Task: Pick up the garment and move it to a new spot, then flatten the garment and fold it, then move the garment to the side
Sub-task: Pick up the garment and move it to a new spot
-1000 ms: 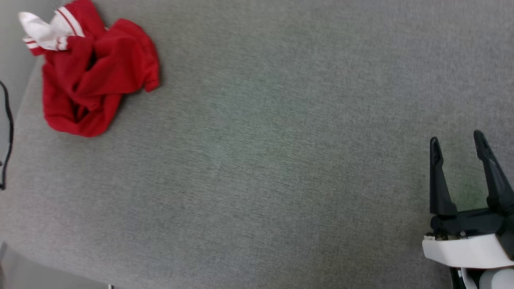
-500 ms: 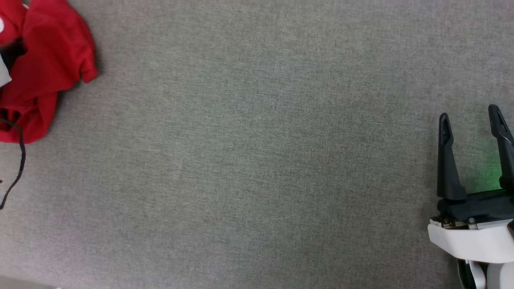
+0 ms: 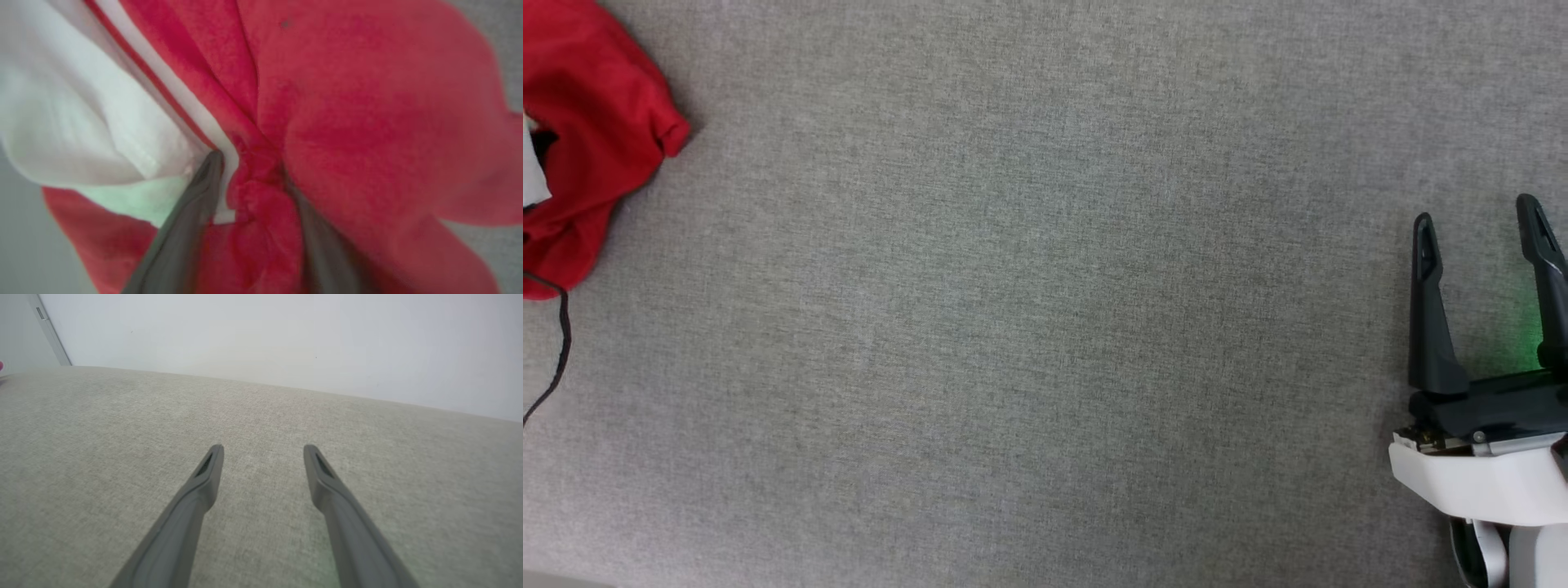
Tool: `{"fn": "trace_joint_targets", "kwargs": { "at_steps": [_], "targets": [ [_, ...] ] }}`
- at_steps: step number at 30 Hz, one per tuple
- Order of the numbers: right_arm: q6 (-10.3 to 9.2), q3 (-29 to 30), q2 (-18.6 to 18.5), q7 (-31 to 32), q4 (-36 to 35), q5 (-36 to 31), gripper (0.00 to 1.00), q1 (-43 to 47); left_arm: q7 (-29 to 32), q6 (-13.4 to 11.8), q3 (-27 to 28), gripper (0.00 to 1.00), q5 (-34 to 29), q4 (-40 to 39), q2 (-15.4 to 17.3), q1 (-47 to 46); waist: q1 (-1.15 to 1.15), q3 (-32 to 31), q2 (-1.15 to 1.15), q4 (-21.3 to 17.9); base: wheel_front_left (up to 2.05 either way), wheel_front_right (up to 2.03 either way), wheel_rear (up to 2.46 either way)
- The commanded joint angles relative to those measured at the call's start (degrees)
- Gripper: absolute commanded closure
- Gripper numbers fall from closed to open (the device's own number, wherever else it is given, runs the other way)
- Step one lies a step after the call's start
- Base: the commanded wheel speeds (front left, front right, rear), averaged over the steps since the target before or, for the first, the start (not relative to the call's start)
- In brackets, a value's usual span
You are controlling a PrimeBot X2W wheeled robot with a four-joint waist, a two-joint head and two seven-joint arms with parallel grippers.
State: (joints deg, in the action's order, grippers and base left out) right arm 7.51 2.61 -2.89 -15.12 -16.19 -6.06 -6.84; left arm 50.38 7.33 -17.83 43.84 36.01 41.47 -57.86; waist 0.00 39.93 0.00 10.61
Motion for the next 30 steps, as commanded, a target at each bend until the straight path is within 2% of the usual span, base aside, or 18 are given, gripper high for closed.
{"fn": "trace_joint_targets", "kwargs": {
  "at_steps": [1, 10, 14, 19, 23, 30],
  "targets": [
    [-0.04, -0.1, 0.0, -0.1, 1.1, 0.1, 0.00, -0.2, 0.1, 0.1, -2.2, 1.00, 0.1, 1.6, -1.2, 2.6, 0.00, -0.7, 0.00, 0.0, 0.00, 0.00, 0.00],
    [-0.04, -1.6, 0.0, -0.1, 3.4, 2.4, 0.00, 1.1, -4.4, 0.0, -7.0, 1.00, 0.4, -3.4, 4.8, -1.7, 0.00, -8.7, 0.00, -0.1, 0.00, 0.00, 0.00],
    [-0.04, -2.2, 0.0, -0.1, 4.6, 3.9, 0.00, 2.1, -4.5, 0.0, -10.7, 1.00, 0.1, -8.7, 7.4, -3.4, 0.00, -13.0, 0.00, -0.5, 0.00, 0.00, 0.00],
    [-0.04, -2.7, 0.0, -0.1, 6.0, 5.7, 0.00, 3.4, -3.6, 0.0, -16.7, 1.00, 0.1, -16.9, 9.1, -6.2, 0.00, -17.8, 0.00, -1.5, 0.00, 0.00, 0.00],
    [-0.04, -3.3, 0.1, -0.1, 6.8, 7.0, 0.00, 4.7, -2.5, 0.0, -21.5, 1.00, 0.5, -23.0, 8.8, -9.2, 0.00, -21.3, 0.00, -3.1, 0.00, 0.00, 0.00],
    [-0.04, -3.7, 0.1, -0.1, 7.7, 8.9, 0.00, 6.2, -0.9, 0.0, -30.0, 1.00, 1.3, -30.5, 5.0, -14.2, 0.00, -25.8, 0.00, -7.6, 0.00, 0.00, 0.00]
  ]
}}
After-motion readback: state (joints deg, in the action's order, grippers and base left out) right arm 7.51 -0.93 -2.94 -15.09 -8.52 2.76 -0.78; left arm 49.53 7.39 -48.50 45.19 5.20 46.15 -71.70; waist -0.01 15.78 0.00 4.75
